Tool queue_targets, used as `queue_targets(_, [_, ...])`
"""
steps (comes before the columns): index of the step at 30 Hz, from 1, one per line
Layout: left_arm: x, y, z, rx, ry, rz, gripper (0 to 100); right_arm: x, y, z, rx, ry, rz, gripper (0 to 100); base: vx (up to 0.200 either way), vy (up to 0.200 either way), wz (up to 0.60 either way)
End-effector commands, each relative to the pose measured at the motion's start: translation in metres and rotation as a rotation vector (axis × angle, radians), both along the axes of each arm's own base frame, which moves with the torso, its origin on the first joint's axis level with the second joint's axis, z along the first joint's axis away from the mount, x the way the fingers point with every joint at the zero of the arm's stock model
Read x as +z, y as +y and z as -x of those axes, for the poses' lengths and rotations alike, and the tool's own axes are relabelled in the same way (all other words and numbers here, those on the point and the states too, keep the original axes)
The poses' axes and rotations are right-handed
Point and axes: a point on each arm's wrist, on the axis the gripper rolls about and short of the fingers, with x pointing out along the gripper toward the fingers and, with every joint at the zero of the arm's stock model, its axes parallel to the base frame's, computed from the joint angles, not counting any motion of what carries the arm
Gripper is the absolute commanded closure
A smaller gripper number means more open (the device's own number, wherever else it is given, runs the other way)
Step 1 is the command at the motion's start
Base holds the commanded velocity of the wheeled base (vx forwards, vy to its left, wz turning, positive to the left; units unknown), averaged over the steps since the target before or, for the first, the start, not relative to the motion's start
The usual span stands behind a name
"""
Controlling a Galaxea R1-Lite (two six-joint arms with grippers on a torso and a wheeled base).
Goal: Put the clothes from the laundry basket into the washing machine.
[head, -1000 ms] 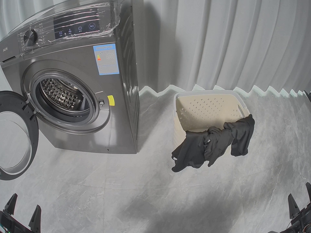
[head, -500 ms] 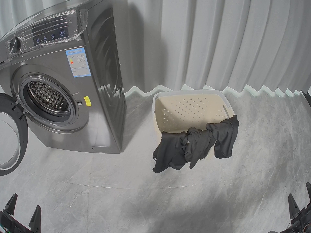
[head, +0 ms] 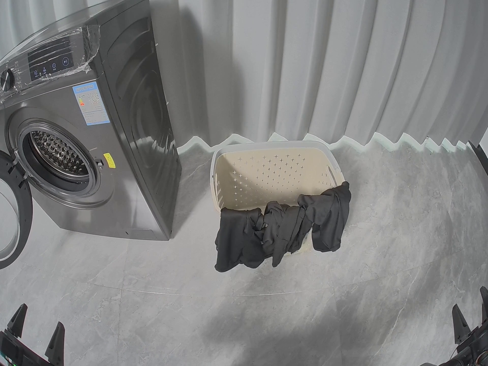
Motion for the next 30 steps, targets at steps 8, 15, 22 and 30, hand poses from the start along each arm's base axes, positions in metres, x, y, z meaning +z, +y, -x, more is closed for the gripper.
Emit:
queue_targets(8, [-0.0045, 0.0, 0.0002, 0.001, -0.001, 0.0, 0, -0.0053, 0.0, -0.0001, 0.001, 0.001, 0.0, 0, 0.175, 0.0, 0.0])
queue_targets(15, [-0.0045, 0.0, 0.0002, 0.001, -0.001, 0.0, 0, -0.0053, 0.0, -0.0001, 0.001, 0.001, 0.0, 0, 0.057, 0.0, 0.0])
queue_targets(22, [-0.0045, 0.0, 0.0, 0.001, 0.001, 0.0, 0, -0.0053, 0.0, -0.0001, 0.001, 0.001, 0.0, 0, 0.0, -0.086, 0.0])
queue_targets(30, [-0.0045, 0.0, 0.0002, 0.001, -0.001, 0.0, 0, -0.0053, 0.0, -0.0001, 0.001, 0.001, 0.0, 0, 0.0, -0.2, 0.0])
